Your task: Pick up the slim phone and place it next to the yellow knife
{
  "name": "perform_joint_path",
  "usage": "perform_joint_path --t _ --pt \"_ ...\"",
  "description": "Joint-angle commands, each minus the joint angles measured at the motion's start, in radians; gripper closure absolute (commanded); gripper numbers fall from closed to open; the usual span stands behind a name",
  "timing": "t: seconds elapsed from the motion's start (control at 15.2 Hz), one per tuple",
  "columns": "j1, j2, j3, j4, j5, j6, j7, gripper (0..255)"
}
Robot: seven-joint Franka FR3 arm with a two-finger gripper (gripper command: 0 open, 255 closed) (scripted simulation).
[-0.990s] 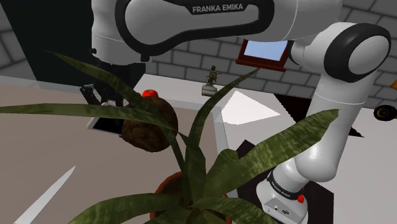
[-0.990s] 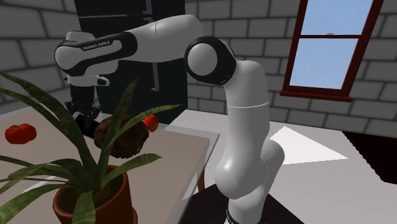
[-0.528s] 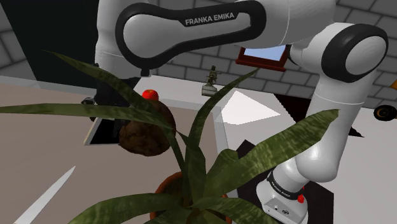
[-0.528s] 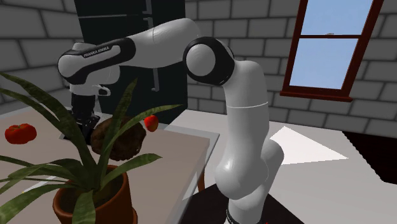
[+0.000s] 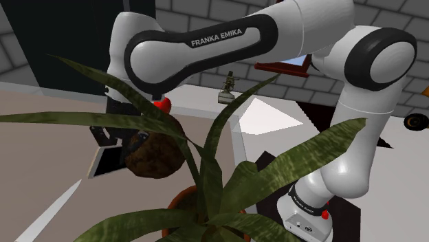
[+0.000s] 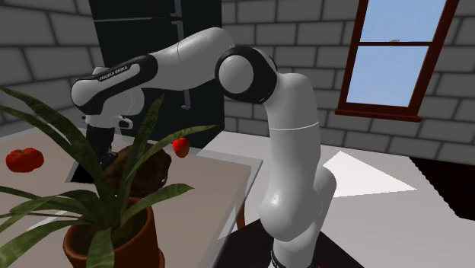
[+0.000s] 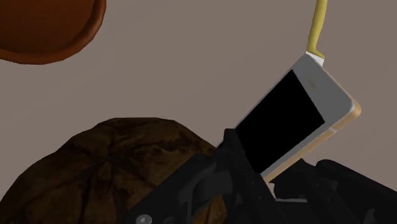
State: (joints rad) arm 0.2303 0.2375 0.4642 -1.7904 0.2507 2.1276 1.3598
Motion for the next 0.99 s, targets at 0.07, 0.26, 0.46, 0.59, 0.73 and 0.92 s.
perform_joint_path --t 0.07,0.26,0.46,0.59,0.73,0.92 --pt "0.045 0.017 -0.072 -0.027 -0.222 0.037 -0.017 255" --pt "0.124 0.024 -0.158 -0.049 -0.198 0.072 -0.036 255" --pt "0.184 0.036 -0.223 -0.068 -0.179 0.107 -0.051 255" --pt "0.191 0.047 -0.23 -0.08 -0.179 0.13 -0.053 255" --pt "0.192 0.06 -0.231 -0.092 -0.18 0.154 -0.054 255" --pt "0.192 0.07 -0.231 -0.1 -0.182 0.172 -0.055 255"
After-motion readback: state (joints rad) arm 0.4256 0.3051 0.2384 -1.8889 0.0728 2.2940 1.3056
